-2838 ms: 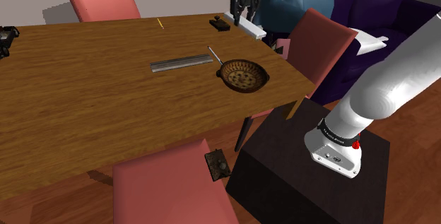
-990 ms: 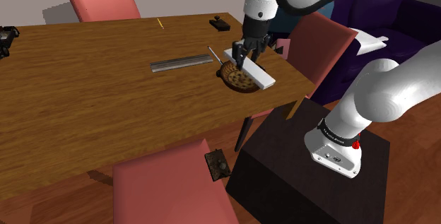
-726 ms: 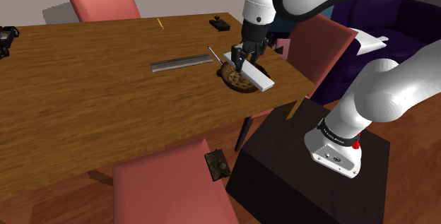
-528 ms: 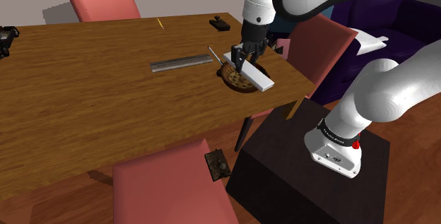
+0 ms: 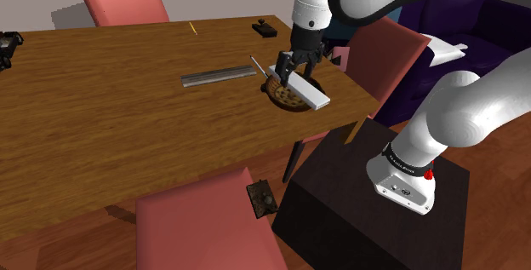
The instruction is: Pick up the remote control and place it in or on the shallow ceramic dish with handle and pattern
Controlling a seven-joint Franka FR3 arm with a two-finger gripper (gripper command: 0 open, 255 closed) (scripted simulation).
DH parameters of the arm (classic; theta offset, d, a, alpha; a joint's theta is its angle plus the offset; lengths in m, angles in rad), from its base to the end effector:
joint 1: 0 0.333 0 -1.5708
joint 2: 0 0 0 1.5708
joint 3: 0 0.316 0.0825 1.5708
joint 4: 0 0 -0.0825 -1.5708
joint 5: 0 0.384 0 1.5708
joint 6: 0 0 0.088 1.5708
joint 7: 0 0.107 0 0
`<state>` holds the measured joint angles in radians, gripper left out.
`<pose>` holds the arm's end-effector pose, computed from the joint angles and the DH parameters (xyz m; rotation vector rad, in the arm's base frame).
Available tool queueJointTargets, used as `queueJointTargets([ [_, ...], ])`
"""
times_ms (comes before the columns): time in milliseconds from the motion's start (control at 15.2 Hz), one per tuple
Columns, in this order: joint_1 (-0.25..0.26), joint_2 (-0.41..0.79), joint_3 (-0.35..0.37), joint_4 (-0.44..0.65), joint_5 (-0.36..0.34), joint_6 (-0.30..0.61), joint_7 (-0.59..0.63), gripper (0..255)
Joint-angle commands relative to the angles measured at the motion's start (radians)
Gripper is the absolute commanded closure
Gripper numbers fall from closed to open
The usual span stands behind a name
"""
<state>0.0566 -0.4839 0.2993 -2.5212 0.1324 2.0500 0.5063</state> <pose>0.3702 0.1469 0.4373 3.0991 -0.3810 0.0105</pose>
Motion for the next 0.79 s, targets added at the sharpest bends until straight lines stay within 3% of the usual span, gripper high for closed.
queueJointTargets([
  [0, 0.0, -0.012, -0.004, 0.025, -0.001, -0.037, -0.001, 0],
  [198, -0.001, -0.035, -0.016, 0.102, -0.006, -0.137, -0.001, 0],
  [726, -0.001, -0.035, -0.016, 0.102, -0.006, -0.137, -0.001, 0],
])
